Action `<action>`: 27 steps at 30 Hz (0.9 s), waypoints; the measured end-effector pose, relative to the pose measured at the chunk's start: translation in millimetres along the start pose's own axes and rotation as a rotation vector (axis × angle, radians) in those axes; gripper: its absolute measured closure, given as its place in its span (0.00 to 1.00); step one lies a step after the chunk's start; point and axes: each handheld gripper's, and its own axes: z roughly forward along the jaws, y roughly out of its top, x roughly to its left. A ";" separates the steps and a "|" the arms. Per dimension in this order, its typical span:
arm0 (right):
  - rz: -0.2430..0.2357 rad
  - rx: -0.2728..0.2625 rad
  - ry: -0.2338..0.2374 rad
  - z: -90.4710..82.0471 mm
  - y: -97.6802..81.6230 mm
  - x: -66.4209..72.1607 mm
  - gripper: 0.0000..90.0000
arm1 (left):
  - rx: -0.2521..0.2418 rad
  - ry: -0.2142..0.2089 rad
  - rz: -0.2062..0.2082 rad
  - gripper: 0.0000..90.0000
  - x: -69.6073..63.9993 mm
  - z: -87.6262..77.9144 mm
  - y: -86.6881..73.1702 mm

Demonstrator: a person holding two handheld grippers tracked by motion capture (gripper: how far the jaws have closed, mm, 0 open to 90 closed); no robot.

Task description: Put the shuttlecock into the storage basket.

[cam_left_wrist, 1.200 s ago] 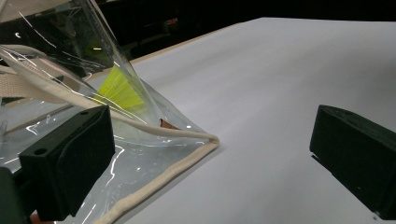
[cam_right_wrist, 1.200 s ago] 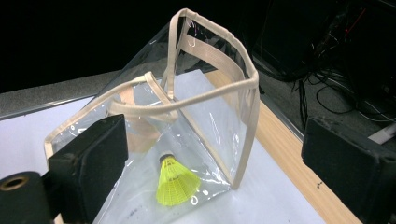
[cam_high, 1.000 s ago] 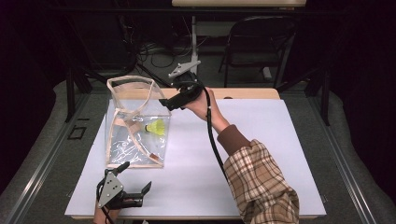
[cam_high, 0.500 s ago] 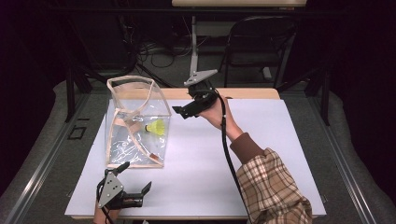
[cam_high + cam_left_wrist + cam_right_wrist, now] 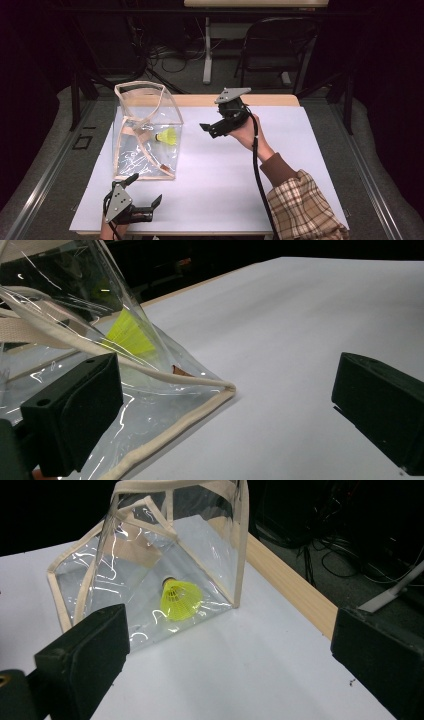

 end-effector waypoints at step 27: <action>0.033 -0.018 -0.045 -46.2 -79.2 23.5 0.02 | 0.003 0.005 0.004 0.00 -0.3 0.1 0.0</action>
